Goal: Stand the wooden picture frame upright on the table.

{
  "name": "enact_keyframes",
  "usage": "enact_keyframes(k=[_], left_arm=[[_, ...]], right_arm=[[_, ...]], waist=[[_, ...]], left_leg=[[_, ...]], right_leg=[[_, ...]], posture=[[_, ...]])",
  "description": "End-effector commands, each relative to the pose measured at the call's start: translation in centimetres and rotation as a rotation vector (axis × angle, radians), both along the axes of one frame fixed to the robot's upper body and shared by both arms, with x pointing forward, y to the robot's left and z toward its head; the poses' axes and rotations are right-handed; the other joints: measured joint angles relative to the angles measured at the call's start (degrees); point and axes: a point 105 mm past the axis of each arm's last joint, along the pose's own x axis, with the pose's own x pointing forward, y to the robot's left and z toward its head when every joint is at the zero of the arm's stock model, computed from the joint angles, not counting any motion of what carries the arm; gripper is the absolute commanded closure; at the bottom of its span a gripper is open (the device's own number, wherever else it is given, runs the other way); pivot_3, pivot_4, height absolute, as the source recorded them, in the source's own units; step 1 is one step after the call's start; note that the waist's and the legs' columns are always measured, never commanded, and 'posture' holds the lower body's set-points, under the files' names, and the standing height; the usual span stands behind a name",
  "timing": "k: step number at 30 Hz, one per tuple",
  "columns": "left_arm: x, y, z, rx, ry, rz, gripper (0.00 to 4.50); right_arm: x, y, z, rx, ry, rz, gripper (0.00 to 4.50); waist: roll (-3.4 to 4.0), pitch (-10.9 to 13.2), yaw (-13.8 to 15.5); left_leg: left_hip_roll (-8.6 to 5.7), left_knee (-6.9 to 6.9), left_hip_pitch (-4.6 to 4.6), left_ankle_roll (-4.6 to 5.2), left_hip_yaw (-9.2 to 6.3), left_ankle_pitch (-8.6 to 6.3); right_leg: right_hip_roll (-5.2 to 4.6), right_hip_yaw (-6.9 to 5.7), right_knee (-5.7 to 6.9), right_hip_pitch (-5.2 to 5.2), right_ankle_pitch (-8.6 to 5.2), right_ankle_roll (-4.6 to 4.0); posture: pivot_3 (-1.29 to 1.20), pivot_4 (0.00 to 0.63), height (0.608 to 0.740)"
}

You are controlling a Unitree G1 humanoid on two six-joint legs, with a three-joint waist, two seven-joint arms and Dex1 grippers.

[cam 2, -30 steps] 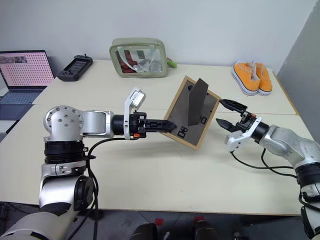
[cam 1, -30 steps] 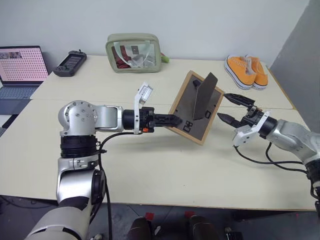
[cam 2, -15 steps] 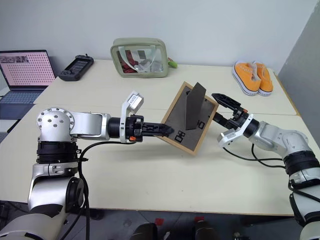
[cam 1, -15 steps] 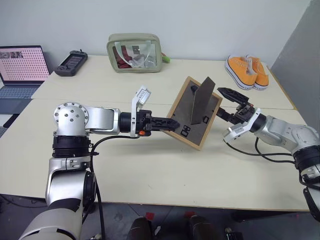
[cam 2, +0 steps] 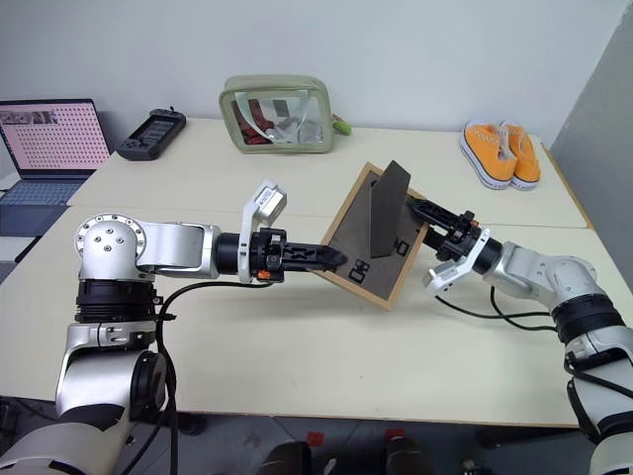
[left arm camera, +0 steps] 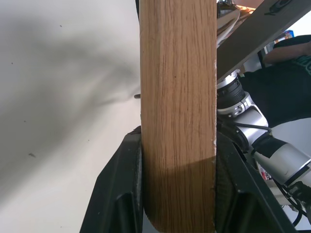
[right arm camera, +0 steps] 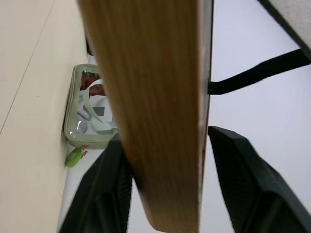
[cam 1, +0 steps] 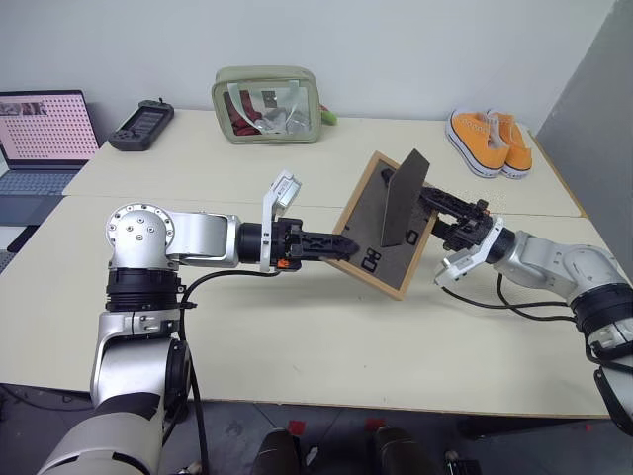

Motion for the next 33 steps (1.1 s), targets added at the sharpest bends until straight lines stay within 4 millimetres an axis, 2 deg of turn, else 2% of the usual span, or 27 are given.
enact_keyframes(k=[1, 9, 16, 33], left_arm=[[-0.3, -0.2, 1.1, -0.006, -0.038, -0.016, 3.22], [0.4, 0.7, 0.4, 0.014, 0.02, 0.017, 3.22], [-0.1, 1.1, 0.3, 0.046, 0.031, -0.012, 3.22], [0.0, 0.9, 0.3, 0.045, 0.008, 0.007, 3.22]], right_arm=[[-0.2, 0.2, 1.9, 0.022, -0.057, 0.023, 2.91], [-1.0, 0.2, 3.0, -0.018, -0.092, 0.075, 3.17], [-2.7, 0.6, 1.8, -0.096, -0.035, 0.167, 3.19], [-2.5, 1.2, 1.8, -0.056, -0.022, 0.154, 3.2]], waist=[[0.0, 0.0, 0.01], [0.0, 0.0, -0.02], [0.0, 0.0, -0.09], [0.0, 0.0, -0.13]], left_leg=[[0.0, 0.0, 0.0, 0.0, 0.0, 0.0], [-0.04, 0.03, 0.02, 0.0, -0.01, 0.0], [-0.05, 0.03, 0.03, 0.0, -0.02, 0.0], [-0.07, 0.06, 0.05, 0.02, -0.03, 0.01]], right_leg=[[0.0, 0.0, 0.0, 0.0, 0.0, 0.0], [-0.01, 0.0, 0.07, 0.0, 0.0, 0.0], [-0.01, 0.0, 0.11, 0.0, 0.0, 0.0], [-0.03, 0.01, 0.2, 0.0, 0.0, 0.0]], posture=[[0.0, 0.15, 0.74], [0.0, 0.15, 0.74], [0.0, 0.15, 0.74], [0.0, 0.15, 0.74]])
